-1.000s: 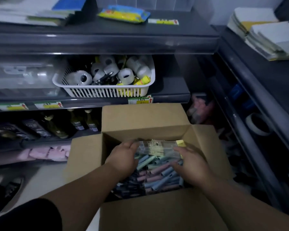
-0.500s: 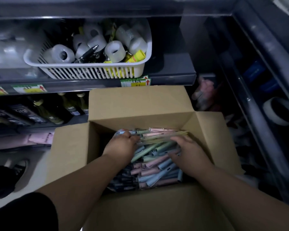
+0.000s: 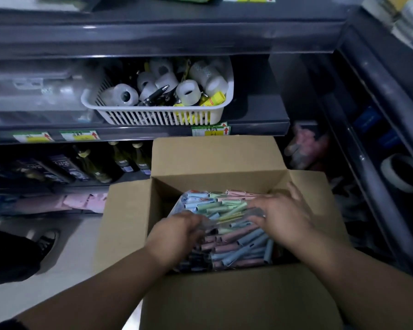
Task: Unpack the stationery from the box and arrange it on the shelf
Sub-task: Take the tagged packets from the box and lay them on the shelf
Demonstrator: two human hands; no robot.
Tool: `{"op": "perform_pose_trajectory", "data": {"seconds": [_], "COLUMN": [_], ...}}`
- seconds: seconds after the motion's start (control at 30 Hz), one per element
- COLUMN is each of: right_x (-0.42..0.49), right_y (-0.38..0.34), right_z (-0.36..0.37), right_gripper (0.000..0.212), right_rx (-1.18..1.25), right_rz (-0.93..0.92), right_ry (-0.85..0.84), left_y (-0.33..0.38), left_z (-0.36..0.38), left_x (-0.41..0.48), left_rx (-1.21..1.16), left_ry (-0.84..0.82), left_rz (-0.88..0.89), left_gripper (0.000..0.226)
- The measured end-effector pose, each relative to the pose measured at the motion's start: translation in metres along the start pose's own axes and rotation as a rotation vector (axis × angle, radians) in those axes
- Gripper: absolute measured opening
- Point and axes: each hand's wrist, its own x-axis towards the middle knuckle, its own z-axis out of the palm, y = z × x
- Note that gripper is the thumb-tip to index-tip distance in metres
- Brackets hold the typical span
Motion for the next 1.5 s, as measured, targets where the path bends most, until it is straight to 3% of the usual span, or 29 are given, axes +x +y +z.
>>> {"op": "perform_pose_trajectory", "data": {"seconds": [0.23,0.4,0.6,0.73,1.0,1.17,1.3,1.4,1.5], "right_x": [-0.025,-0.069,-0.142,-0.201,-0.323,-0.361,-0.356,-0.34,-0.324], "right_y": [0.016,0.033,0.074,0.115,0.206,0.25,0.272,0.284,0.293], "right_z": [-0.039,-0.079,-0.117,-0.131,-0.12,-0.11,-0.106,-0.111,-0.119], "right_gripper": [0.014,0.029,0.017,0.017,0.011,0.015,0.015,0.015,0.035], "right_rx": [0.267,0.275,0.349,0.352,0.332,0.221,0.13,0.066,0.019], "right_rz": [0.06,0.216,0.415,0.534,0.796,0.895,0.91,0.934,0.967], "right_ry": [0.047,0.174,0.405,0.498,0.627,0.599,0.576,0.562,0.534], "left_y": [0.025,0.072,0.158,0.233,0.381,0.447,0.479,0.493,0.504], "left_z": [-0.053,-0.085,-0.084,-0.061,-0.005,0.025,0.038,0.041,0.043], "left_x": [0.032,0.056,0.064,0.057,0.039,0.038,0.054,0.079,0.109], "left_rx": [-0.033,-0.08,-0.334,-0.405,-0.43,-0.491,-0.605,-0.654,-0.737], "left_ry": [0.156,0.322,0.41,0.342,0.168,0.008,-0.137,-0.17,-0.242], "left_rz": [0.052,0.183,0.319,0.416,0.582,0.522,0.401,0.406,0.41], "left_gripper": [0.016,0.039,0.077,0.083,0.074,0.074,0.072,0.075,0.089]}}
